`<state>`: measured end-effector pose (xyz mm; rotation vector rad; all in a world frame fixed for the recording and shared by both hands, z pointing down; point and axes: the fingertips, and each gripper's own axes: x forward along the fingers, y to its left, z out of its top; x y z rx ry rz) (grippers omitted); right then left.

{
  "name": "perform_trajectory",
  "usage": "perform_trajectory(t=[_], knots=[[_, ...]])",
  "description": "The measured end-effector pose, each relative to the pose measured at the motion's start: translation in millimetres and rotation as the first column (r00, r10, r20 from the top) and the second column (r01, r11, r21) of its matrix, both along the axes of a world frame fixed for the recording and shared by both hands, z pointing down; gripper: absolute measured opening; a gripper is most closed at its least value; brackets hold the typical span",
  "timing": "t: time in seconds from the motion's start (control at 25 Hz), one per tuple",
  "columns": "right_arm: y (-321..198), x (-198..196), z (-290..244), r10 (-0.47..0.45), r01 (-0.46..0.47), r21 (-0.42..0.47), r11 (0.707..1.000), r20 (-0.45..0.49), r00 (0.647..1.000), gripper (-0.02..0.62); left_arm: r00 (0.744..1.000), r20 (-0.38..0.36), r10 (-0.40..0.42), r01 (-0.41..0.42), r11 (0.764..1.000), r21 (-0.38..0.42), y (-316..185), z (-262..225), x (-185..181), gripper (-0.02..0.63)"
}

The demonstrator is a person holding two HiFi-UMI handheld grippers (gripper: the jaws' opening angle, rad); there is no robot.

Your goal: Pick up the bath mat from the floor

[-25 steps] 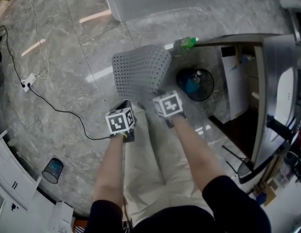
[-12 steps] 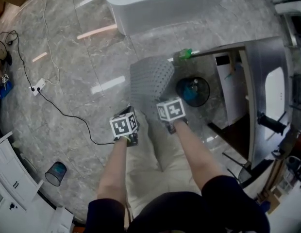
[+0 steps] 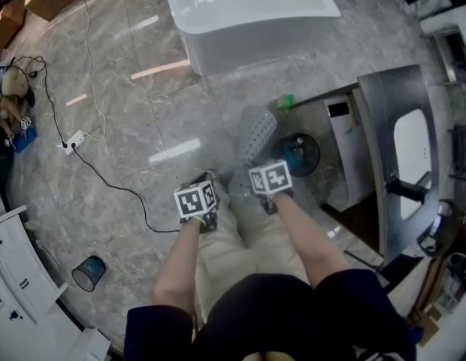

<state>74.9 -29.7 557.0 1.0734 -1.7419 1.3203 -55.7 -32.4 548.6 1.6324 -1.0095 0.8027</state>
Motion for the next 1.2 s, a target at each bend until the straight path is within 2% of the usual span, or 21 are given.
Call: perform_trajectory(t=[0.44,0.88,1.2], knots=[[36.2,41.6,-45.0,0.033,-0.034,0.016,0.999,0.045,0.998,0.049,1.000,-0.009,0.014,-0.014,0.999,0.028,20.6,-43.3,17.8,0.002],[26.2,35.8,-86.1,0.052,-0.059,0.059,0.997,0.114,0.992,0.049,0.999,-0.026,0.044,-0.041,0.995,0.089,18.0,-80.9,31.3,0.002],[32.4,23.5,-94.3,0.056,-0.063,0.062,0.996,0.110,0.992,0.049,0.999,-0.045,0.002,0.002,0.994,0.108,22.7,-93.9,18.7,0.002]])
